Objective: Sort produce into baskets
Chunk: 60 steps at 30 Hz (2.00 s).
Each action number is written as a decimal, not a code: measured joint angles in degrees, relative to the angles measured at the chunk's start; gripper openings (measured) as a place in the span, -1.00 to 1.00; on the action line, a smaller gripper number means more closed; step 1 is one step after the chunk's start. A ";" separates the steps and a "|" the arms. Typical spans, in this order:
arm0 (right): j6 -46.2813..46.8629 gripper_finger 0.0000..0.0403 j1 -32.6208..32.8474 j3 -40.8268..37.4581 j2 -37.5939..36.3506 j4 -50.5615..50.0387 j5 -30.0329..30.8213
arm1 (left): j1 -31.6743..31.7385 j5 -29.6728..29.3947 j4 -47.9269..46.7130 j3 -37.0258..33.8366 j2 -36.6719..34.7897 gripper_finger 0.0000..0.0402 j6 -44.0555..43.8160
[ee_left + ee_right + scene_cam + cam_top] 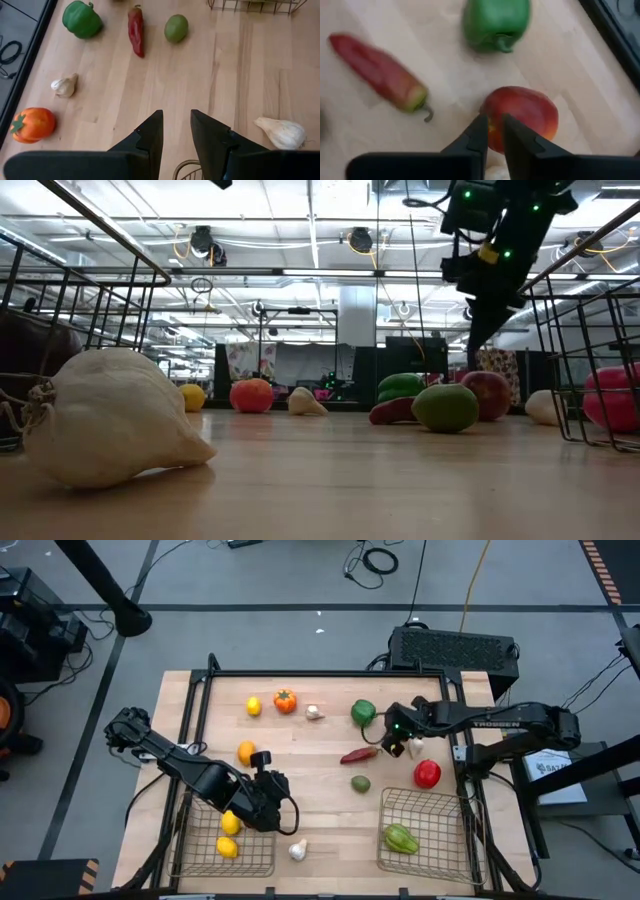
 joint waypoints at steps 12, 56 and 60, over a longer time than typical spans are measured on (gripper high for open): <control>-13.93 -0.19 7.75 -5.54 0.01 12.13 2.54 | 0.04 -0.33 -0.21 0.00 0.00 -0.47 0.99; -26.15 -0.38 12.88 -17.85 2.79 25.37 18.25 | -0.24 -1.38 -1.05 0.00 -0.02 -0.47 3.61; -26.69 -0.38 12.53 -17.86 4.91 25.36 18.40 | -0.24 -1.39 -1.07 0.00 -0.02 -0.47 3.64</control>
